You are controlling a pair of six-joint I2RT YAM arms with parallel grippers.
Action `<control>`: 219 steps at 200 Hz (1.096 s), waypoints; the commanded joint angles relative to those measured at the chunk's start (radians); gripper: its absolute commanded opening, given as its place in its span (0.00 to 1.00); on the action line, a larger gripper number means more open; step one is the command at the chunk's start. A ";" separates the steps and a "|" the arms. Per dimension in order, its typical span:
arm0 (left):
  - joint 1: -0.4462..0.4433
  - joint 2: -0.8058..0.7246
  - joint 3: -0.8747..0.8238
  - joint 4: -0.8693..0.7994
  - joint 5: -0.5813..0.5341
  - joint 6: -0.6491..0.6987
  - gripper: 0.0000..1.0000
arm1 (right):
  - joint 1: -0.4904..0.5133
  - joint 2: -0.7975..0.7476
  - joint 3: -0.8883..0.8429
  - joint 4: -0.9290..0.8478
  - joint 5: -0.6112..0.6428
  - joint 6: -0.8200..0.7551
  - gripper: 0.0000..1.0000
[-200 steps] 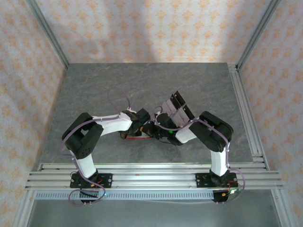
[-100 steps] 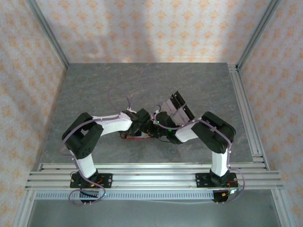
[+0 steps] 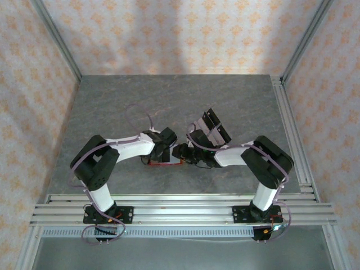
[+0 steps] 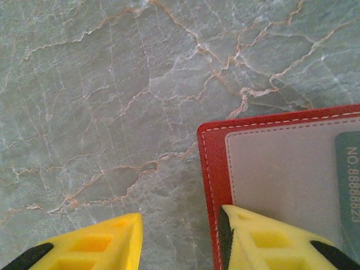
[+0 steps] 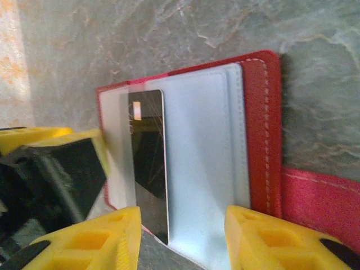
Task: Put the credit cards into the card holder
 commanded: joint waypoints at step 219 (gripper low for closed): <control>0.111 -0.095 -0.123 0.092 0.120 -0.068 0.40 | 0.041 0.144 0.381 -0.490 0.089 -0.223 0.00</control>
